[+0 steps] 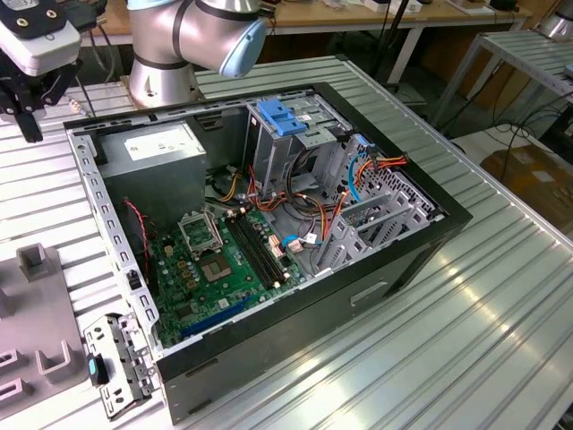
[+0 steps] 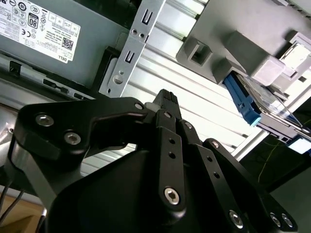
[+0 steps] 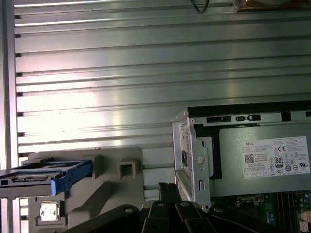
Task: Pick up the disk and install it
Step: 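Reach for the disk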
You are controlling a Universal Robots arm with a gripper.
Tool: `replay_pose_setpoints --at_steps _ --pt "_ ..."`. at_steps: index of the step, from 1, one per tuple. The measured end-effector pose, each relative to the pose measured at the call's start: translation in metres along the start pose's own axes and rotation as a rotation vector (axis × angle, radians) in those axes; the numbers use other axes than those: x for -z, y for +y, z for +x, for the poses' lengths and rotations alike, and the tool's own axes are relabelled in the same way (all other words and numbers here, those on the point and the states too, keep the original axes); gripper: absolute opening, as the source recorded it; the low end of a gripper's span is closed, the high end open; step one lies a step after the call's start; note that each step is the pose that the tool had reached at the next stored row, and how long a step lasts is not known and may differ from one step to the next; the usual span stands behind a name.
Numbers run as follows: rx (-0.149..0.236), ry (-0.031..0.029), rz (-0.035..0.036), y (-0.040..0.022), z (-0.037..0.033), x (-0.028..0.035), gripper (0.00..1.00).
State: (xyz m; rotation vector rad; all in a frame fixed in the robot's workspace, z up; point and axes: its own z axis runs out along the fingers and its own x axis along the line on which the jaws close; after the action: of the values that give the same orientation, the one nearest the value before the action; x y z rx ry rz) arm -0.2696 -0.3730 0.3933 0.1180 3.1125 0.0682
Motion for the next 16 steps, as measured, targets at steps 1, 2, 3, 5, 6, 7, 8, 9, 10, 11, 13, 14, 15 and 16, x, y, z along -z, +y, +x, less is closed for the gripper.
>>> replay_pose_setpoints --at_steps 1,2,3,5,6,7,8,9,10,11,13,14,15,16 --pt "0.000 0.0000 0.0000 0.0005 0.0021 0.0001 0.11" --pt "0.000 0.0000 0.0000 0.0009 0.0036 0.0001 0.11" --pt "0.000 0.0000 0.0000 0.0013 0.0052 0.0001 0.11" --pt "0.000 0.0000 0.0000 0.0020 0.0086 0.0001 0.11" --pt "0.000 0.0000 0.0000 0.0023 0.0100 0.0001 0.11" --pt "0.000 0.0000 0.0000 0.0027 0.0122 0.0002 0.11" --pt "0.000 0.0000 0.0000 0.0030 0.0140 0.0002 0.11" --pt "0.000 0.0000 0.0000 0.0031 0.0157 0.0002 0.11" --pt "0.000 0.0000 0.0000 0.0034 0.0185 0.0003 0.11" --pt "0.000 0.0000 0.0000 0.0035 0.0203 0.0003 0.11" --pt "0.000 -0.0001 0.0000 0.0037 0.0247 0.0004 0.11" --pt "0.000 -0.0001 0.0000 0.0038 0.0270 0.0005 0.11" --pt "0.000 0.0000 0.0000 0.0039 0.0303 0.0006 0.11" --pt "0.000 0.0000 0.0000 0.0040 0.0326 0.0006 0.11"
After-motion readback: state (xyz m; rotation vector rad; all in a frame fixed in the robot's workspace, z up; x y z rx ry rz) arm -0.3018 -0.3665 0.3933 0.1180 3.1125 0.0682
